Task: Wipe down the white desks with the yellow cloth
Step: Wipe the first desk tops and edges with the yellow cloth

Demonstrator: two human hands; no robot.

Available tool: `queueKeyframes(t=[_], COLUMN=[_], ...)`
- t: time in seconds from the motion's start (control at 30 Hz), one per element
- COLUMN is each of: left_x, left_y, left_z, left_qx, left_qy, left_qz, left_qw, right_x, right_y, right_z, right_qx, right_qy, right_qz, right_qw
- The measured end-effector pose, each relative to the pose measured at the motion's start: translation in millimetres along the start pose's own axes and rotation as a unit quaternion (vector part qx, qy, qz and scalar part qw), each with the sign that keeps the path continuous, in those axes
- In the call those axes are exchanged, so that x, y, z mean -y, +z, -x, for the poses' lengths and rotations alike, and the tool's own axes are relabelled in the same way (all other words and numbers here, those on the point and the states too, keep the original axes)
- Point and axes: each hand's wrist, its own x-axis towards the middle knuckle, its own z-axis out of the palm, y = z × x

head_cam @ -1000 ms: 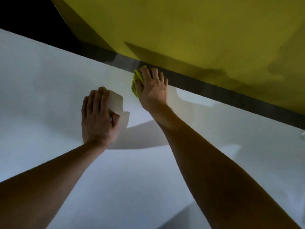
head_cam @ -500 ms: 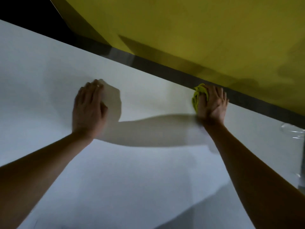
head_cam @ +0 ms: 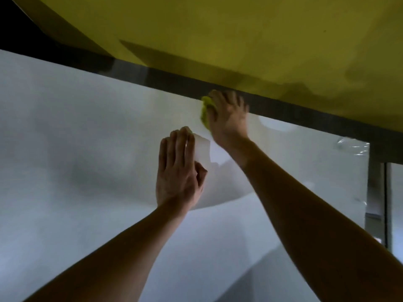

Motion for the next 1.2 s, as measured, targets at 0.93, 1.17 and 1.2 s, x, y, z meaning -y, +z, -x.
queueKeyframes(t=[0.93,1.17,1.2], left_x=[1.9,2.2,2.5], left_y=[10.5,10.8,11.0], left_z=[-1.5,-2.0,-2.0], left_qx=[-0.042,-0.047,-0.052], left_qy=[-0.010,-0.014,-0.012], left_qz=[-0.018,-0.026,-0.023], left_qw=[0.999,0.998,0.998], right_x=[-49.6,2.2,-8.8], right_y=[-13.0,9.2,4.8], right_z=[5.4,-16.3,-14.4], right_qx=[0.031,0.029,0.026], right_qy=[-0.019,-0.066,-0.057], right_qz=[-0.003,-0.046,-0.051], right_qw=[0.999,0.996,0.997])
